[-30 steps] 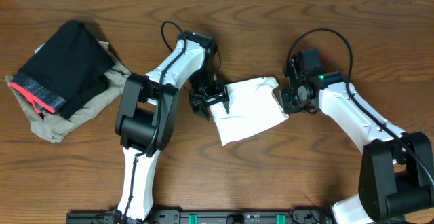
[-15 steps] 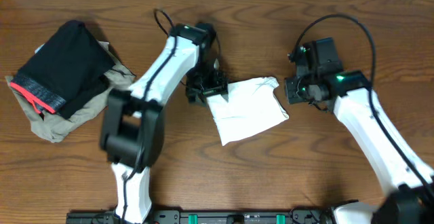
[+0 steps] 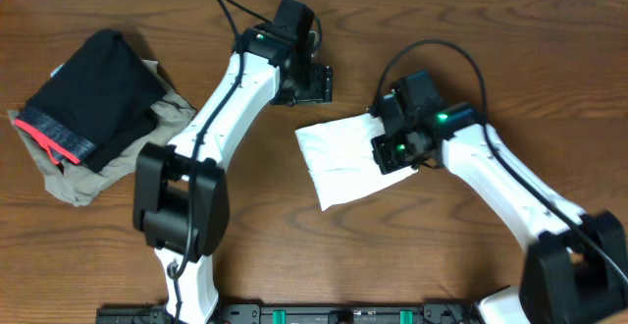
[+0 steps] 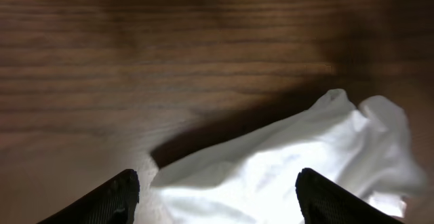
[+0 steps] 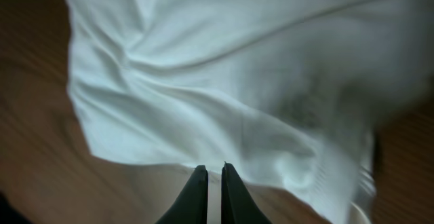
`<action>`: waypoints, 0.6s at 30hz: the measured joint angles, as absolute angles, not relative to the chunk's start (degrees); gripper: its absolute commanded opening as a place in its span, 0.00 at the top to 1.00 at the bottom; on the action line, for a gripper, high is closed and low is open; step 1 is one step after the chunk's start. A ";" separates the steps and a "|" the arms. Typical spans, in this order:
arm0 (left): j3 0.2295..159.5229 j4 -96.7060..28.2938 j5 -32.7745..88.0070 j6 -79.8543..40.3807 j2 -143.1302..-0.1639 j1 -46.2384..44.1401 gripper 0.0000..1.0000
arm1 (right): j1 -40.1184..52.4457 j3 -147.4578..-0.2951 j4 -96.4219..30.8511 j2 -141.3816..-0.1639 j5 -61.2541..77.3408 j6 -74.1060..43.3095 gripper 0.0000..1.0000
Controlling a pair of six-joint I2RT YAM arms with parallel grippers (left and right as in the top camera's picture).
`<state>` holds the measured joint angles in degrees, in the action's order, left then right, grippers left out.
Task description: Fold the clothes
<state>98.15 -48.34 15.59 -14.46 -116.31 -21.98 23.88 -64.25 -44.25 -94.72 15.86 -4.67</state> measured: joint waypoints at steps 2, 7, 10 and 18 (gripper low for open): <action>98.15 -47.66 17.17 -13.56 -117.93 -21.98 0.24 | 24.03 -64.23 -42.57 -97.17 16.19 -4.62 0.93; 98.13 -48.42 22.57 -12.58 -120.92 -22.00 0.24 | 23.97 -64.20 -38.59 -102.17 16.29 -4.47 0.92; 98.13 -50.11 24.77 -12.14 -121.86 -22.33 0.24 | 23.97 -64.20 -37.76 -105.19 16.29 -4.47 0.92; 98.13 -50.26 26.61 -12.84 -125.62 -24.34 0.24 | 23.92 -64.47 -37.67 -108.12 16.75 -4.47 0.92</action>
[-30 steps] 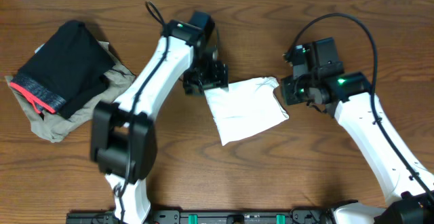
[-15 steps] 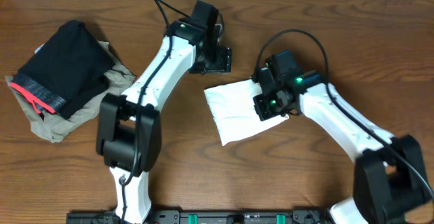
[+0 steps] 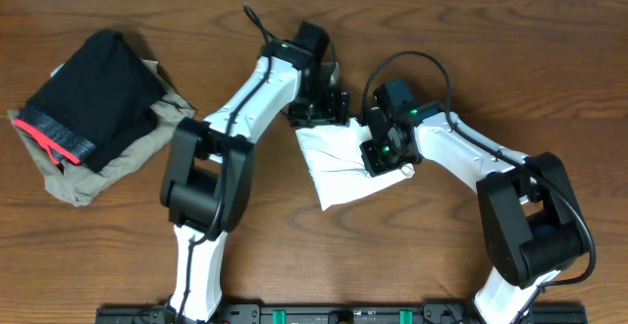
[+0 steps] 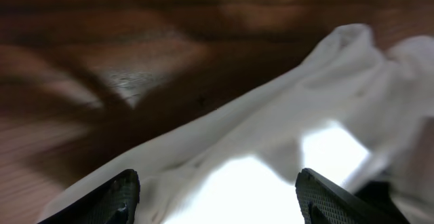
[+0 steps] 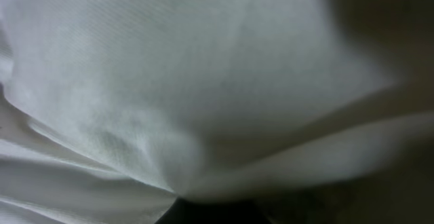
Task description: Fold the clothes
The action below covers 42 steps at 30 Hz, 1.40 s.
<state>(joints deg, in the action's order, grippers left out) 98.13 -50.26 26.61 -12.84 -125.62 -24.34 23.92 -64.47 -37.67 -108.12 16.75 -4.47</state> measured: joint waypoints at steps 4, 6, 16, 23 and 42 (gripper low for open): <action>98.06 -50.15 26.52 -15.75 -127.15 -23.99 0.24 | 23.75 -64.55 -37.78 -108.16 16.40 -4.47 0.92; 98.06 -50.59 26.41 -17.52 -127.24 -23.59 0.24 | 23.38 -64.55 -37.89 -108.18 16.47 -4.47 0.92; 97.82 -58.65 27.38 -31.09 -127.26 -23.35 0.32 | 17.17 -65.01 -37.74 -108.38 16.08 -4.45 0.81; 95.13 -59.00 28.36 -34.74 -127.26 -25.74 0.33 | 16.29 -68.53 -39.94 -109.71 13.21 -3.62 0.74; 94.37 -63.09 26.28 -35.70 -126.61 -28.18 0.46 | 16.95 -76.34 -53.67 -108.22 8.67 -0.38 0.73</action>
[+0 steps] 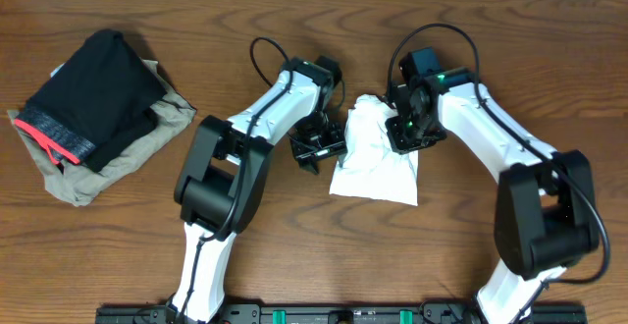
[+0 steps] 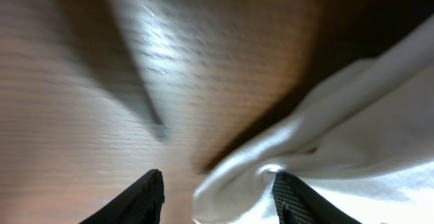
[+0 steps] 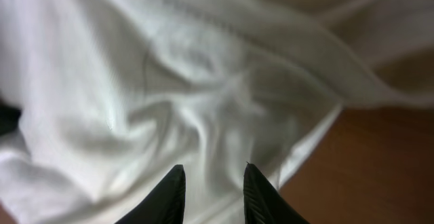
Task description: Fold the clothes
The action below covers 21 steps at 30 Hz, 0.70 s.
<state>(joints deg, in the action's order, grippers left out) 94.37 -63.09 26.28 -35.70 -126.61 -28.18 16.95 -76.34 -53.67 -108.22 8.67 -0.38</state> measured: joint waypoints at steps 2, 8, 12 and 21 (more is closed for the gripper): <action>94.24 -61.36 24.64 -34.59 -125.25 -27.90 0.46 | 16.95 -76.34 -54.46 -105.69 8.40 -0.36 0.73; 94.21 -52.56 22.17 -26.70 -118.93 -29.02 0.46 | 16.95 -77.19 -56.42 -98.28 8.19 -0.43 0.75; 94.21 -48.82 22.06 -22.65 -117.69 -30.74 0.46 | 16.95 -76.69 -57.17 -97.86 9.19 -0.60 0.75; 94.19 -45.52 24.12 -20.03 -118.52 -31.73 0.45 | 16.95 -64.62 -46.94 -98.06 16.16 -2.17 0.75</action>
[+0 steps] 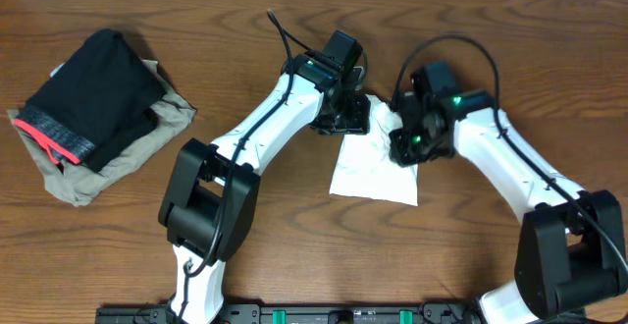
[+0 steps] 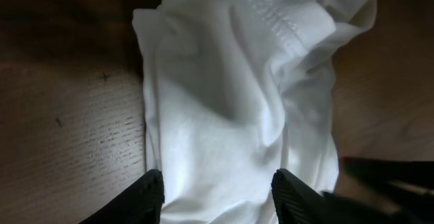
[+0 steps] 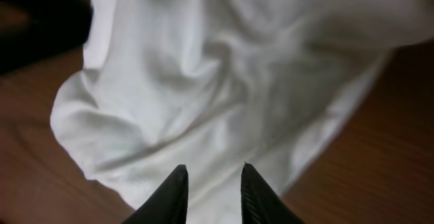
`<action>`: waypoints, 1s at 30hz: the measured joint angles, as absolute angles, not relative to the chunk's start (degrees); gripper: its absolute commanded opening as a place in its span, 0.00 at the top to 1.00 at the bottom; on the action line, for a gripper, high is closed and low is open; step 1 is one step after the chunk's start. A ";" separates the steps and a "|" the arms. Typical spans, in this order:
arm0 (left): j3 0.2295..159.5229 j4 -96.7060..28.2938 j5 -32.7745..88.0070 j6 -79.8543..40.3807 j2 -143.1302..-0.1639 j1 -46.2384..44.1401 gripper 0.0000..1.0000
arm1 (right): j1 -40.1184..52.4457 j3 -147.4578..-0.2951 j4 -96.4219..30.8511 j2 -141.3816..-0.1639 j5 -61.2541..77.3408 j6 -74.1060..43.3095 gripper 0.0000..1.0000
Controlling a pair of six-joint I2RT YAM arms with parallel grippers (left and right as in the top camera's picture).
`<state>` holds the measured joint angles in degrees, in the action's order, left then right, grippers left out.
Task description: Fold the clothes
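A white garment [image 1: 374, 172] lies folded into a narrow, rumpled strip at the middle of the table. It fills the left wrist view [image 2: 224, 95] and the right wrist view [image 3: 203, 81]. My left gripper [image 1: 349, 120] hovers open over the strip's far end, its fingers [image 2: 150, 198] spread wide with cloth showing between them. My right gripper [image 1: 409, 147] is open over the strip's right side, its fingertips [image 3: 252, 195] a moderate gap apart above the cloth.
A pile of clothes sits at the far left: a black garment [image 1: 93, 93] with a red-trimmed hem on top of a khaki one [image 1: 118, 162]. Bare wooden table [image 1: 294, 255] surrounds the white garment.
My left gripper has gone from the strip's left side to its far end. My right gripper has shifted slightly toward the near side. The garment keeps the same narrow shape.
The white garment first lay as a wide, tilted rectangle, with my right gripper shut at its right edge and my left open beyond its far corner. Then both grippers were at its far edge. Later it lay folded narrow with both grippers open, as now.
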<state>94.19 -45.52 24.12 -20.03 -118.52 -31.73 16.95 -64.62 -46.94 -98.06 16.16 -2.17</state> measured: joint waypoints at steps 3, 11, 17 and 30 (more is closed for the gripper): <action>94.19 -45.41 24.10 -19.59 -119.87 -31.73 0.45 | 16.95 -60.34 -43.66 -98.06 18.26 -2.98 0.75; 94.19 -43.16 26.50 -19.88 -124.31 -31.62 0.44 | 16.95 -55.11 -39.03 -98.08 19.53 -4.60 0.75; 94.19 -43.05 26.85 -24.16 -124.66 -31.35 0.45 | 16.95 -55.05 -38.89 -98.08 19.53 -5.89 0.75; 94.19 -46.52 30.89 -28.51 -127.83 -25.15 0.45 | 16.84 -55.05 -40.80 -98.08 16.01 -10.90 0.74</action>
